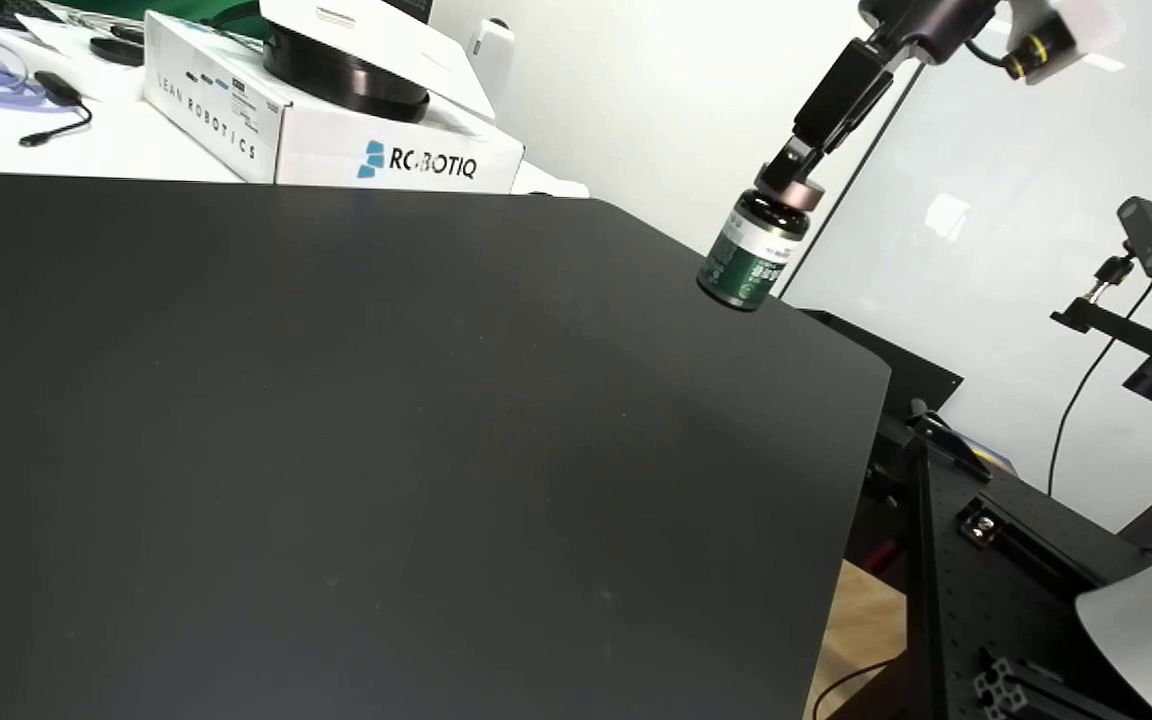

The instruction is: Move the object to the left side of the table

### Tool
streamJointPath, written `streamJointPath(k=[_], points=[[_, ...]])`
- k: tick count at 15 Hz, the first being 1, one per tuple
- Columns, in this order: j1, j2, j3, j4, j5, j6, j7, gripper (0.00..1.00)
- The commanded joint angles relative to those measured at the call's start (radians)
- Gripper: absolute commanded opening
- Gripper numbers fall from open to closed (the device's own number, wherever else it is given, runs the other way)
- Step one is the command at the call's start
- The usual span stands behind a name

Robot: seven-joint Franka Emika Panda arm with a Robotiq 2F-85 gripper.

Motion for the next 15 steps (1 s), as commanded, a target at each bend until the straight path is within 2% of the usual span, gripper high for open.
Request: streamJointPath(k=[1,4,6,7,10,15], points=[[0.031,0.084,0.062,0.092,-0.066,-0.006,0.051,0.36],[0.052,0.185,0.111,0.172,-0.114,-0.001,0.082,0.36],[0.092,0.242,0.109,0.224,-0.081,-0.054,0.024,0.36],[0.082,0.169,0.095,0.145,-0.088,-0.007,0.039,0.61],[0.106,0.238,0.099,0.195,-0.085,-0.021,0.035,0.61],[0.105,0.245,0.098,0.202,-0.085,-0.024,0.028,0.61]])
